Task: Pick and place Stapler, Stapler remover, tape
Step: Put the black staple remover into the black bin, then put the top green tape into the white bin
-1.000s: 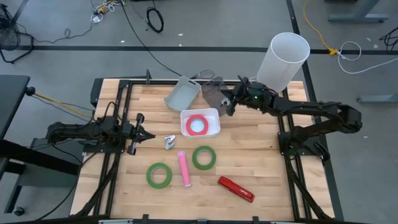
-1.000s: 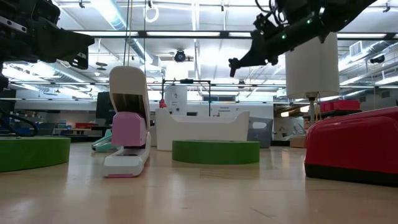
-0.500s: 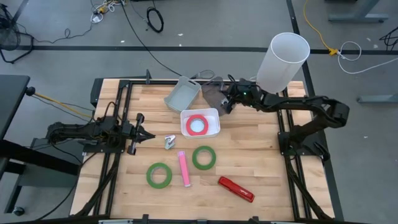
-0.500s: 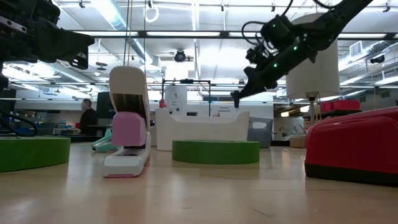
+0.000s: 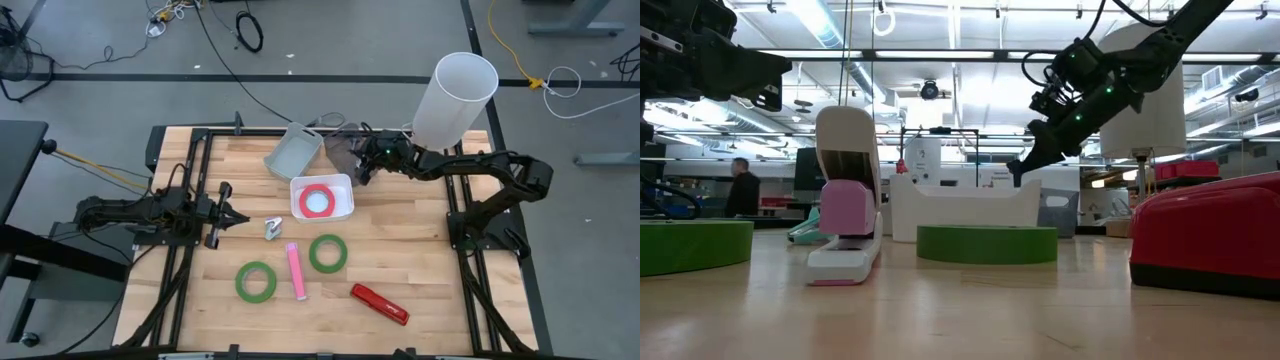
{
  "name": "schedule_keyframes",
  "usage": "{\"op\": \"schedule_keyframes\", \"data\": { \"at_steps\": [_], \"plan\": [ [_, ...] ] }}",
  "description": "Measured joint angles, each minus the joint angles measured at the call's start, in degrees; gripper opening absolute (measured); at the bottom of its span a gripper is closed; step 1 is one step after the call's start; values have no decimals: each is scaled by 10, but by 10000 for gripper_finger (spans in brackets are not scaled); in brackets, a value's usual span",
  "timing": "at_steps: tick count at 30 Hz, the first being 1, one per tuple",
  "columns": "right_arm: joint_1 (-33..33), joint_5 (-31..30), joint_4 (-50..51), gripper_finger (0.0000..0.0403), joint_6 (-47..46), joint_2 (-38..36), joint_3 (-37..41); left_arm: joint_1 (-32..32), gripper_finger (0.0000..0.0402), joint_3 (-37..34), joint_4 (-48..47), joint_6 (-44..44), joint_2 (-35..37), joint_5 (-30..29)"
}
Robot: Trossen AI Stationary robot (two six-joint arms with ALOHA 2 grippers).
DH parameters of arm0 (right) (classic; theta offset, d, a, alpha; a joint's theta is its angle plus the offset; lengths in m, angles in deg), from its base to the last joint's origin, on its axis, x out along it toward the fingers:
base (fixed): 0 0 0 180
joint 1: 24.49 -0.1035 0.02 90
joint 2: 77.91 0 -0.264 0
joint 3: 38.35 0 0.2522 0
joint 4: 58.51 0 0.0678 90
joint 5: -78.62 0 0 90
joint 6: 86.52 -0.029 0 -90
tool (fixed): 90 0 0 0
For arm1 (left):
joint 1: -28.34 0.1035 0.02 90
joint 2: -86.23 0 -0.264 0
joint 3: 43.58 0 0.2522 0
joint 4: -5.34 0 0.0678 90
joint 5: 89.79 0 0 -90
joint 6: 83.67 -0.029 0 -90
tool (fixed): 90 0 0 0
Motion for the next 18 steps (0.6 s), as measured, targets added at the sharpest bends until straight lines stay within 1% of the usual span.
{"op": "schedule_keyframes", "data": {
  "at_steps": [4,10,18],
  "plan": [
    [0,-1,-9,14,0,0,0,0,7,0,0,0,0,0],
    [0,-1,-17,44,0,0,0,0,7,0,0,0,0,0],
    [0,-1,-15,115,-33,0,0,0,7,0,0,0,0,0]
  ]
}}
